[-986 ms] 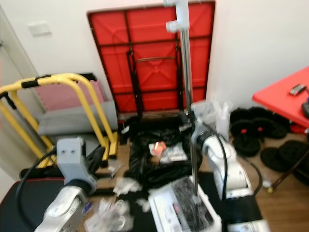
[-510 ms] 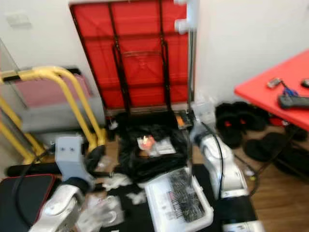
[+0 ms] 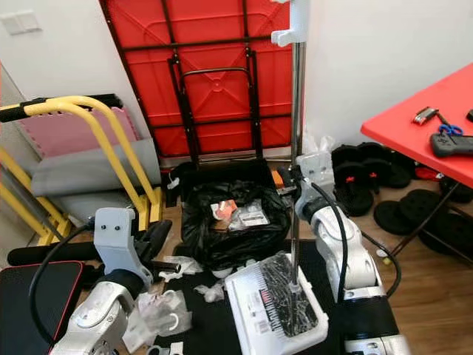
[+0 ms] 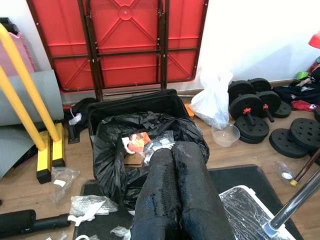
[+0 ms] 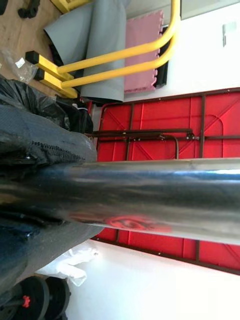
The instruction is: Sweep floor
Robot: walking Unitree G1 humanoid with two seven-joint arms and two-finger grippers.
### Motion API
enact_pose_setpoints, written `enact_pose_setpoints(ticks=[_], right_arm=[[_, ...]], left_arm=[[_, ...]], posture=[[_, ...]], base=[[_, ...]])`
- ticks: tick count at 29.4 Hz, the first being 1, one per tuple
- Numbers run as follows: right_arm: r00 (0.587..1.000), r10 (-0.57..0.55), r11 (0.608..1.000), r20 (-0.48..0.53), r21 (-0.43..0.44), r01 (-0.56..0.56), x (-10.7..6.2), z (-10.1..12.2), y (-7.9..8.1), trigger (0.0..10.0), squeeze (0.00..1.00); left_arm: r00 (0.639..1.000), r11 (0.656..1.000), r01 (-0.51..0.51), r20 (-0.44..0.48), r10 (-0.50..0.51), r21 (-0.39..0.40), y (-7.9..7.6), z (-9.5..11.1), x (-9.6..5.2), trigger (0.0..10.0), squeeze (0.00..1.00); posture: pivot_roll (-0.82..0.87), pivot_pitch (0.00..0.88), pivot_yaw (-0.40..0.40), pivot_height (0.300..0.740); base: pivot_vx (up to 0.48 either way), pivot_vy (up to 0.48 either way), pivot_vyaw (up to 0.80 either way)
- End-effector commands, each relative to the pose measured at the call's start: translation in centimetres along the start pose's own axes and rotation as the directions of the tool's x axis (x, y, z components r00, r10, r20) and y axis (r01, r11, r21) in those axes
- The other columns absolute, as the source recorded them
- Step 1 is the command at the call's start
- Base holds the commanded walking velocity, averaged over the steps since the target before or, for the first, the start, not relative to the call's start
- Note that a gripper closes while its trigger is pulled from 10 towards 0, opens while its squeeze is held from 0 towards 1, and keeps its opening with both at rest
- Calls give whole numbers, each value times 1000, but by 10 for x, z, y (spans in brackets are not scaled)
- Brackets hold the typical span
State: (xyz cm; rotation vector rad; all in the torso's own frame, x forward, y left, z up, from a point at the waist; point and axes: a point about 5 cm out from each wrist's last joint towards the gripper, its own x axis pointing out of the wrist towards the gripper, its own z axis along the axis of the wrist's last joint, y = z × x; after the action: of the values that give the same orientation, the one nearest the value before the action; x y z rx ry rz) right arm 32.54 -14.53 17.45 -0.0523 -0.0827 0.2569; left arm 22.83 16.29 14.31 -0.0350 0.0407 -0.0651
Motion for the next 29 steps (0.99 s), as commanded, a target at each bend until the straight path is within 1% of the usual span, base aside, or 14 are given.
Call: enact_pose_setpoints(ticks=[1,7,8,17,29], right_arm=[[998,-8,1000,70,-11,9,3,13,0,10000,0],[994,-72,997,77,-6,73,8,15,-5,10000,0],[992,-92,996,85,0,93,10,17,-6,10000,0],[988,-118,993,97,24,116,13,18,-9,10000,0],[981,-150,989,125,16,149,16,21,-13,10000,0]], left_arm=[[1000,1000,1,-12,-1,4,0,-2,0,10000,0],[1000,1000,4,-12,-4,1,0,-2,0,10000,0],[1000,1000,7,-11,-7,0,-1,-2,1,10000,0],[1000,1000,15,-9,-15,11,-1,-2,2,10000,0],[1000,1000,18,-7,-18,11,-2,-1,2,10000,0]], posture=[[-77,28,-8,740],[-75,26,-10,725],[-74,24,-11,715],[-74,22,-11,685],[-72,25,-15,655]], base=[[0,0,0],[0,0,0],[0,0,0],[0,0,0],[0,0,0]])
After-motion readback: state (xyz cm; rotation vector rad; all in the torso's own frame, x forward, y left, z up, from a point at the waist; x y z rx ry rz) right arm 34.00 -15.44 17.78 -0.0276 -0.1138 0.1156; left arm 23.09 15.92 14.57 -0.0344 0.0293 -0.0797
